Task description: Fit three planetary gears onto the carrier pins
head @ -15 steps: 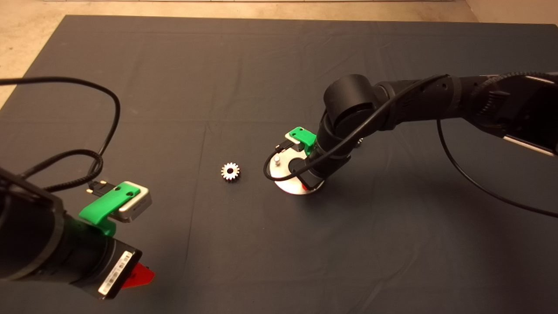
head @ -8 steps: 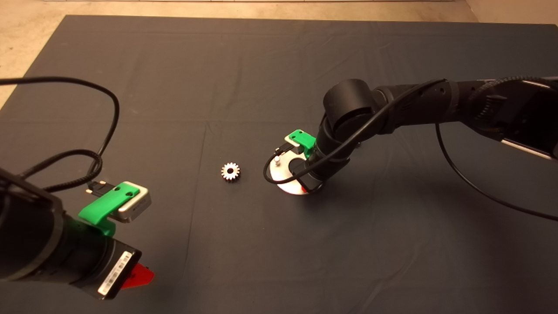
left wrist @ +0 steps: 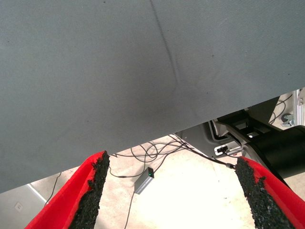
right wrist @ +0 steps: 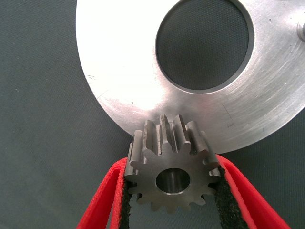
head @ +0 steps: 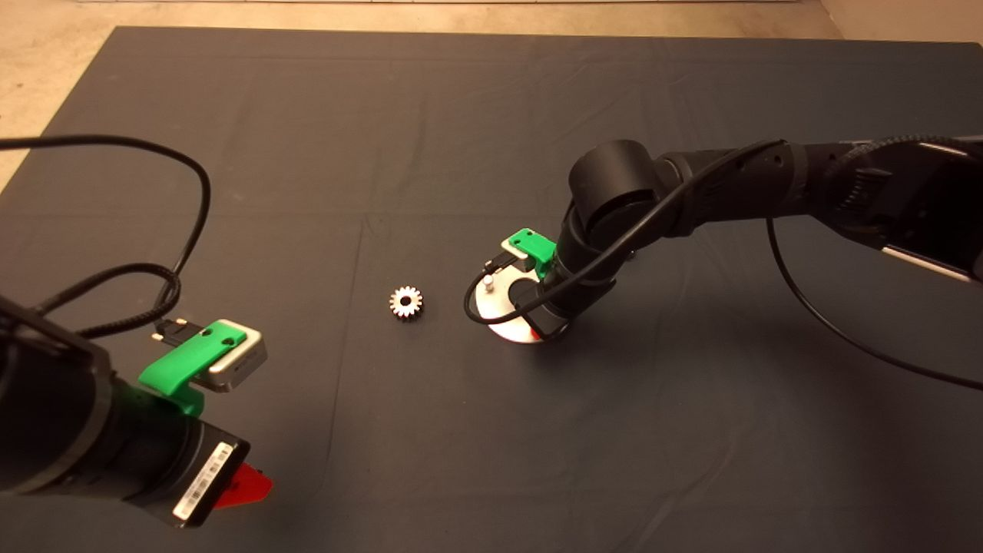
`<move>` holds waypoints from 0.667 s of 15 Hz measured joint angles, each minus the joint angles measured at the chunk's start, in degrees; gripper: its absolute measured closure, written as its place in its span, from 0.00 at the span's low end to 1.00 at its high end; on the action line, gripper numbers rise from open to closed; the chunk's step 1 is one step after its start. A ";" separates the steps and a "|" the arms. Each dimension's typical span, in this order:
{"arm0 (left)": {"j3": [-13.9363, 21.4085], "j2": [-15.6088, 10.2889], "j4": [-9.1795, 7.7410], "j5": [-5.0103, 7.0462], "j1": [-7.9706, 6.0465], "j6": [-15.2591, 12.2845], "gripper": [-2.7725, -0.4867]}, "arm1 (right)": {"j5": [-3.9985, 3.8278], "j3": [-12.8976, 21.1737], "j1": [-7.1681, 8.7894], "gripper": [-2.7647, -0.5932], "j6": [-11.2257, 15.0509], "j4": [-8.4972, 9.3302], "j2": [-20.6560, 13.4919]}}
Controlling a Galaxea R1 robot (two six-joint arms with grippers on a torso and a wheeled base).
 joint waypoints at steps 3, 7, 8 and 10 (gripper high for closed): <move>0.00 -0.11 0.01 0.00 0.00 -0.01 0.39 | -0.02 0.00 -0.11 0.80 -0.11 -0.27 0.00; 0.00 -0.13 0.00 0.00 0.00 -0.02 0.39 | -0.02 0.00 -0.12 0.80 -0.28 -0.42 -0.02; 0.00 -0.13 0.00 0.00 0.00 -0.02 0.39 | -0.02 0.00 -0.12 0.80 -0.28 -0.42 -0.04; 0.00 -0.13 0.00 0.00 0.00 -0.02 0.39 | 0.00 0.00 -0.12 0.78 -0.45 -0.42 -0.04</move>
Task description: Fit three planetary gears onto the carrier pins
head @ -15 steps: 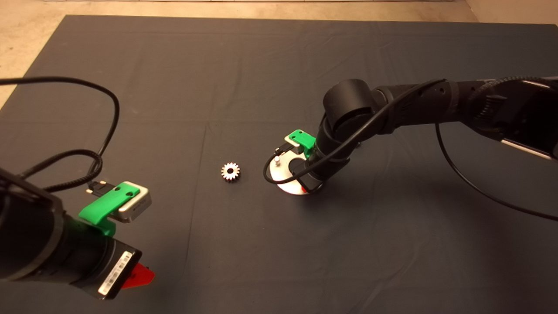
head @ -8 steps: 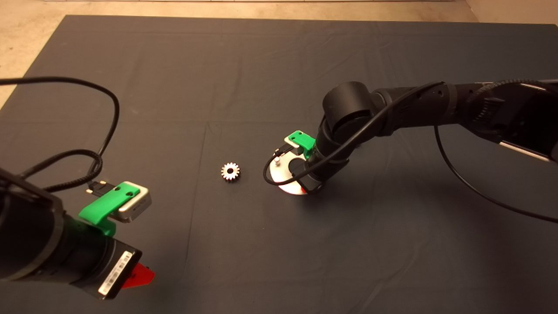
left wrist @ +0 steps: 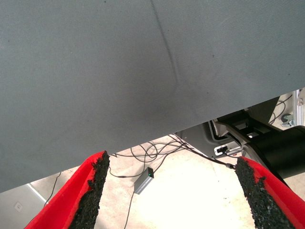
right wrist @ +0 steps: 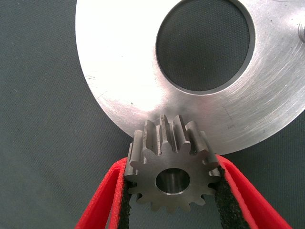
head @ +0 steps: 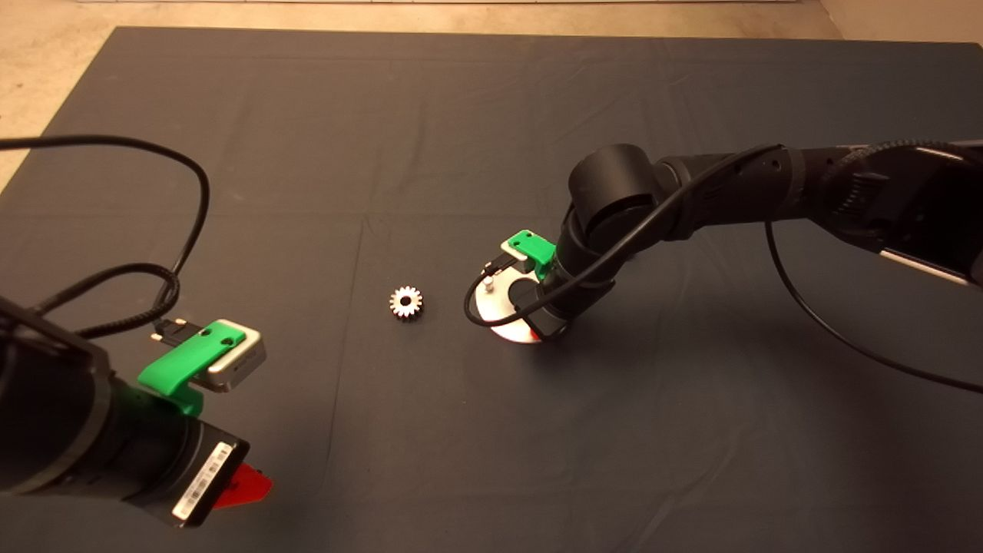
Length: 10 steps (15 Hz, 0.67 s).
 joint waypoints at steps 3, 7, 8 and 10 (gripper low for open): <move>0.00 0.00 0.00 0.00 0.00 0.00 0.39 | 0.15 0.00 0.00 0.76 -0.13 -0.02 -0.11; 0.00 0.00 0.00 0.00 0.00 0.02 0.39 | 0.17 0.00 0.00 0.76 -0.20 -0.02 -0.13; 0.00 0.00 0.00 0.00 0.00 0.02 0.39 | 0.17 0.00 0.00 0.76 -0.21 0.00 -0.13; 0.00 0.00 0.00 0.00 0.00 0.02 0.39 | 0.17 0.00 0.00 0.76 -0.20 0.00 -0.13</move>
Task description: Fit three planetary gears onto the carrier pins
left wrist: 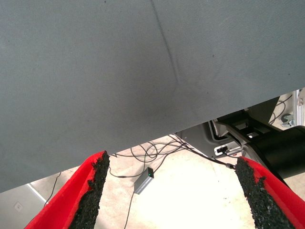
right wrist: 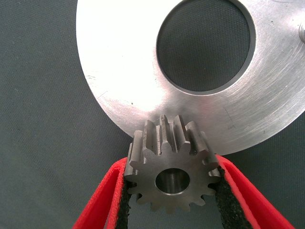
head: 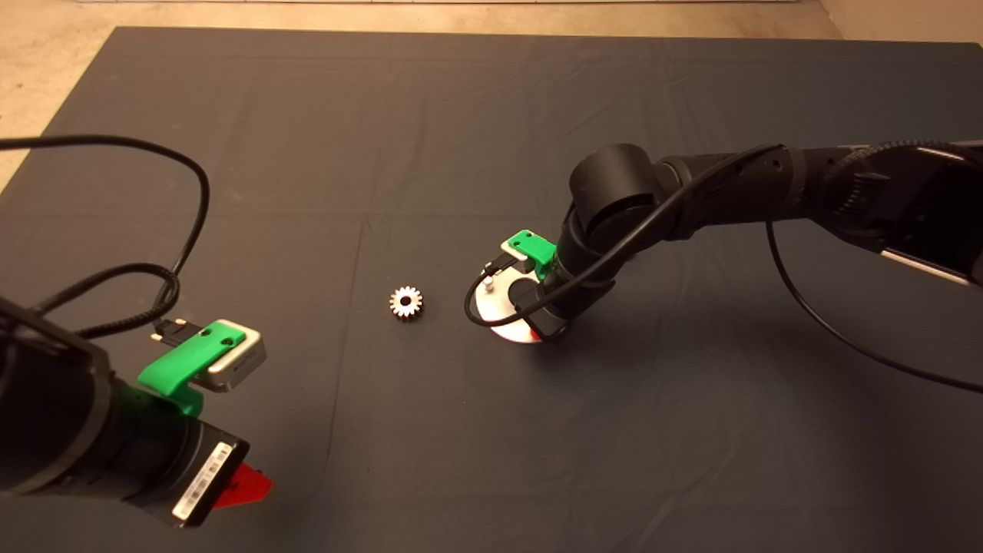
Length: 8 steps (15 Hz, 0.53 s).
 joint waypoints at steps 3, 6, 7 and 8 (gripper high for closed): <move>0.00 0.00 0.00 0.00 0.00 -0.02 0.39 | 0.00 0.00 0.00 0.76 -0.01 -0.02 0.01; 0.00 0.00 0.00 0.00 0.00 0.00 0.39 | 0.00 0.00 0.00 0.76 -0.02 -0.01 0.02; 0.00 0.00 0.00 0.00 0.00 0.00 0.39 | 0.00 0.00 0.00 0.74 -0.02 0.00 0.02; 0.00 0.00 0.00 0.00 0.00 -0.02 0.39 | 0.00 -0.04 -0.21 0.73 -0.02 0.00 0.02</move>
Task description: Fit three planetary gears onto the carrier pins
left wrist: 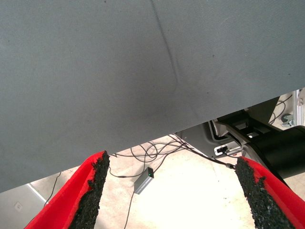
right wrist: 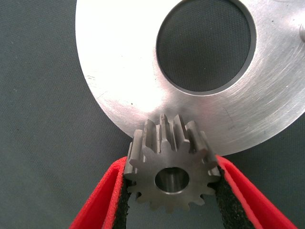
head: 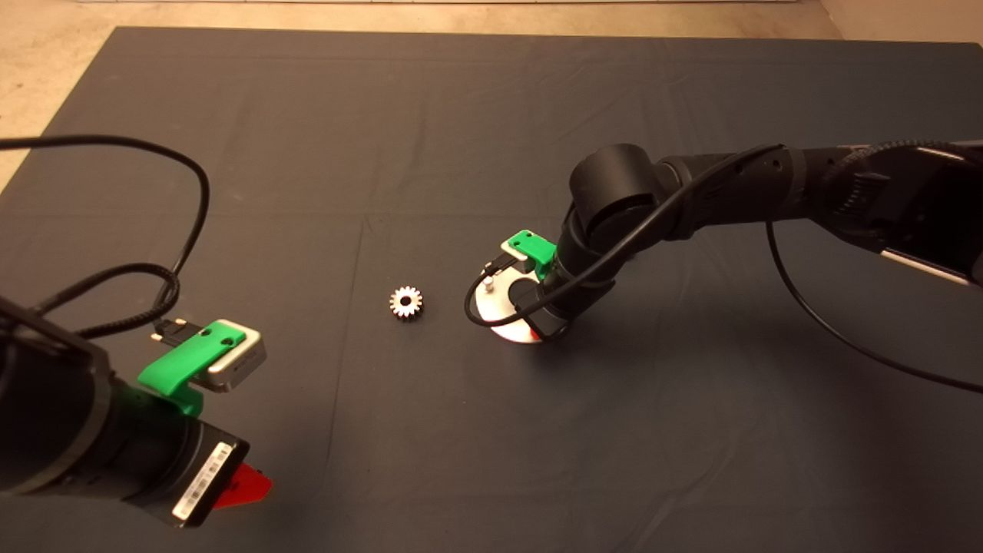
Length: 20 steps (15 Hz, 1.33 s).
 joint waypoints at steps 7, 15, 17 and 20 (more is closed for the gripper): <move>0.00 0.00 0.00 0.00 0.00 0.01 0.39 | -0.11 -0.22 -0.72 0.60 0.00 -0.01 -0.02; 0.00 0.00 0.00 0.00 0.00 0.02 0.39 | -0.22 -0.40 3.06 0.53 0.00 0.42 -0.60; 0.00 0.00 0.00 0.00 0.00 0.00 0.39 | -0.24 -0.40 4.02 0.53 0.00 0.99 -0.88; 0.00 0.00 0.00 -0.01 0.00 0.02 0.39 | -0.09 -0.40 6.22 0.53 0.00 2.40 -2.27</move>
